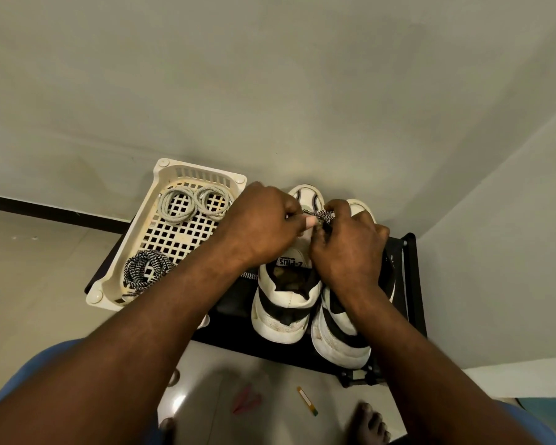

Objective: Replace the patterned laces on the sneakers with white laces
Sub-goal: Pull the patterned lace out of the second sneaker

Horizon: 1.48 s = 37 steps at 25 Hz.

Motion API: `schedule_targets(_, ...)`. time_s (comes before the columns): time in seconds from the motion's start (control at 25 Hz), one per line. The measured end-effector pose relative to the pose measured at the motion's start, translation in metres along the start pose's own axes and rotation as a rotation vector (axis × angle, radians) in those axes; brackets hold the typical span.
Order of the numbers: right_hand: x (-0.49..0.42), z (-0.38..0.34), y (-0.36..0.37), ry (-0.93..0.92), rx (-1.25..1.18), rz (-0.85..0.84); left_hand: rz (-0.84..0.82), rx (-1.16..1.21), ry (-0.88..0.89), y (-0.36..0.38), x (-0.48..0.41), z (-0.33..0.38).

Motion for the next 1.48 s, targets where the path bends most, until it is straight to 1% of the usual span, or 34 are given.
schedule_targets(0.04,0.000,0.000,-0.001,0.005,-0.013,-0.005,0.016,0.200,0.034,-0.006,0.002,0.004)
schedule_targets(0.08,0.000,0.001,-0.001,0.005,-0.019,-0.009,-0.007,0.396,0.029,-0.012,0.005,0.010)
schedule_targets(0.12,0.000,0.001,0.000,0.005,-0.020,-0.012,-0.042,0.484,0.008,-0.016,0.008,0.013)
schedule_targets(0.16,0.000,0.002,0.001,0.010,-0.022,-0.015,-0.075,0.444,-0.020,-0.019,0.010,0.013)
schedule_targets(0.24,-0.001,0.003,0.002,0.029,-0.040,-0.015,-0.096,0.032,-0.064,-0.015,0.013,0.006)
schedule_targets(0.28,-0.001,0.003,0.002,0.035,-0.049,-0.014,-0.054,-0.057,-0.072,-0.014,0.015,0.004)
schedule_targets(0.32,-0.001,0.003,0.002,0.037,-0.054,-0.015,-0.027,-0.001,-0.060,-0.014,0.017,0.003)
schedule_targets(0.36,-0.001,0.003,0.002,0.039,-0.053,-0.018,-0.025,0.217,-0.048,-0.015,0.018,0.005)
schedule_targets(0.44,-0.001,0.002,0.001,0.041,-0.051,-0.022,-0.029,0.740,-0.123,-0.017,0.022,0.011)
schedule_targets(0.48,0.000,0.001,0.000,0.040,-0.053,-0.019,0.013,0.858,-0.157,-0.019,0.023,0.014)
schedule_targets(0.52,0.000,0.000,-0.001,0.040,-0.058,-0.015,0.096,0.793,-0.180,-0.019,0.023,0.012)
schedule_targets(0.56,0.000,0.000,-0.002,0.042,-0.063,-0.014,0.153,0.585,-0.198,-0.019,0.020,0.007)
schedule_targets(0.6,0.000,0.000,-0.003,0.046,-0.069,-0.016,0.138,0.306,-0.218,-0.018,0.018,0.001)
schedule_targets(0.64,0.000,0.000,-0.003,0.048,-0.075,-0.019,0.062,0.039,-0.236,-0.015,0.018,-0.004)
schedule_targets(0.68,0.000,0.000,-0.003,0.049,-0.078,-0.022,-0.037,-0.158,-0.255,-0.013,0.019,-0.006)
schedule_targets(0.72,0.000,0.000,-0.003,0.050,-0.080,-0.026,-0.104,-0.292,-0.252,-0.008,0.019,-0.008)
schedule_targets(0.76,0.000,0.000,-0.003,0.050,-0.082,-0.028,-0.130,-0.371,-0.228,-0.005,0.018,-0.009)
schedule_targets(0.8,0.000,0.000,-0.003,0.050,-0.084,-0.030,-0.111,-0.382,-0.179,-0.003,0.018,-0.008)
schedule_targets(0.84,0.000,0.000,-0.003,0.049,-0.086,-0.029,-0.077,-0.327,-0.116,-0.003,0.018,-0.005)
schedule_targets(0.88,0.000,0.000,-0.003,0.050,-0.087,-0.026,-0.033,-0.171,-0.060,-0.005,0.018,-0.002)
schedule_targets(0.96,0.001,0.000,-0.004,0.053,-0.090,-0.017,0.039,0.345,-0.026,-0.013,0.019,0.004)
schedule_targets(1.04,0.001,0.000,-0.005,0.052,-0.098,-0.006,0.033,0.902,-0.037,-0.020,0.022,0.010)
schedule_targets(1.08,0.002,0.000,-0.005,0.050,-0.101,-0.005,0.020,1.092,-0.048,-0.022,0.025,0.012)
schedule_targets(1.12,0.002,-0.001,-0.004,0.049,-0.099,-0.012,0.034,1.160,-0.070,-0.023,0.025,0.010)
schedule_targets(1.16,0.002,-0.002,-0.004,0.051,-0.098,-0.020,0.075,1.114,-0.100,-0.023,0.023,0.007)
schedule_targets(1.2,0.002,-0.002,-0.004,0.056,-0.097,-0.025,0.127,0.971,-0.140,-0.022,0.019,0.003)
schedule_targets(1.28,0.001,-0.001,-0.004,0.062,-0.097,-0.029,0.198,0.589,-0.228,-0.023,0.012,-0.002)
schedule_targets(1.32,0.001,-0.001,-0.004,0.064,-0.097,-0.031,0.181,0.383,-0.255,-0.024,0.012,-0.003)
schedule_targets(1.4,0.001,-0.001,-0.004,0.066,-0.097,-0.030,0.033,-0.040,-0.275,-0.021,0.014,-0.006)
schedule_targets(1.48,0.001,-0.001,-0.005,0.066,-0.094,-0.027,-0.127,-0.316,-0.276,-0.014,0.020,-0.009)
Point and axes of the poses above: each hand's wrist, its own x-axis away from the middle knuckle, its own y-axis out of the palm, z = x × y, the point moved 1 cm from there along -x, towards the middle knuckle, and after that the axes turned 1 degree about -x, right-handed, at the moved point
